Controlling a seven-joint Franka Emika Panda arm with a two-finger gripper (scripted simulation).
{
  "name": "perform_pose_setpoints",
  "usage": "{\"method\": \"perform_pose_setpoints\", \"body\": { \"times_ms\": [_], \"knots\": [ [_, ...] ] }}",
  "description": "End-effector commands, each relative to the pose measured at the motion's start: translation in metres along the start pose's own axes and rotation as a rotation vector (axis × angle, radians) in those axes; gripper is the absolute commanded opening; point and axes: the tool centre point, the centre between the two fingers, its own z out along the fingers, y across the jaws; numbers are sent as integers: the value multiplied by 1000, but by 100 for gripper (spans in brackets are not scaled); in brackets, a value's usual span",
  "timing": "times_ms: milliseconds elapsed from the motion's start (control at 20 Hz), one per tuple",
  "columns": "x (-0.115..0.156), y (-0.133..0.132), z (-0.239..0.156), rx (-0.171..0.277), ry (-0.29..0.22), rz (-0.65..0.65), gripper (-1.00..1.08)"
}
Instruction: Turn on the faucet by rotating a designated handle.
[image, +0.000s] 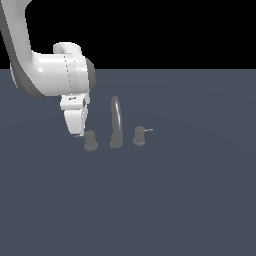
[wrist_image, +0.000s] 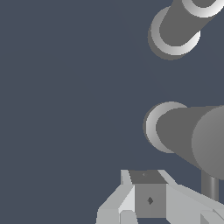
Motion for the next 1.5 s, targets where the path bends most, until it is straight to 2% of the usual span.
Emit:
{"method": "perform_pose_setpoints", "body": {
  "times_ms": [0, 450, 550, 1250, 1350, 1450],
  "knots": [
    [-1, 3, 0, 0, 0, 0, -100],
    [-17, 30, 0, 0, 0, 0, -100],
    [-11, 23, 0, 9, -1, 7, -100],
    [-7, 69, 0, 1, 0, 1, -100],
    [-18, 63, 0, 8, -9, -13, -100],
    [-10, 68, 0, 7, -7, -11, -100]
  ]
}}
